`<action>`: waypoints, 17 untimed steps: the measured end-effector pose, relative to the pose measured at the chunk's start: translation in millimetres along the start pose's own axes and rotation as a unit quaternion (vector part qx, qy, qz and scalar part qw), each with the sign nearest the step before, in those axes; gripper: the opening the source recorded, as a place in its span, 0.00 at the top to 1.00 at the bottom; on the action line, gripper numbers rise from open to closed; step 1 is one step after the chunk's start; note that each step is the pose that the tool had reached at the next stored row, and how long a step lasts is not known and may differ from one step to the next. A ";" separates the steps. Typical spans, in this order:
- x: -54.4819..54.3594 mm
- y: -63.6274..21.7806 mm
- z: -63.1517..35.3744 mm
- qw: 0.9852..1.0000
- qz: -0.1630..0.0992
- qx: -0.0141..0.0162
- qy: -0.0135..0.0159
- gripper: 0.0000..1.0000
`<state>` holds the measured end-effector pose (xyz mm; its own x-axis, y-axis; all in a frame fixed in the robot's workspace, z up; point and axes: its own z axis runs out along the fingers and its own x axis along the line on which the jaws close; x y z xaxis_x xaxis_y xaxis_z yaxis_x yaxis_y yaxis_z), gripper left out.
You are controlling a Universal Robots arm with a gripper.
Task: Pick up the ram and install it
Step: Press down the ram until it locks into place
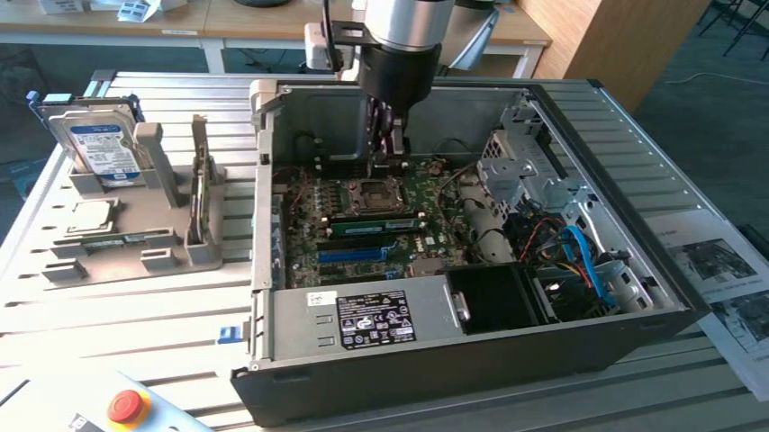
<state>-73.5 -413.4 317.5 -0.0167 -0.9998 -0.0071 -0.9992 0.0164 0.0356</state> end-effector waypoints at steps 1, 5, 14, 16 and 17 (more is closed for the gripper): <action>0.0 0.0 -0.5 1.000 0.000 0.000 0.000 0.90; 0.0 0.1 -2.9 1.000 0.000 0.000 0.000 0.90; 0.0 0.1 -3.6 1.000 0.000 0.000 0.000 0.90; 0.0 0.1 -3.6 1.000 0.000 0.000 0.000 0.90; 0.0 0.1 -3.6 1.000 0.000 0.000 0.000 0.90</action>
<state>-73.5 -413.4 321.1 -0.0167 -0.9998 -0.0072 -0.9992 0.0165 0.0355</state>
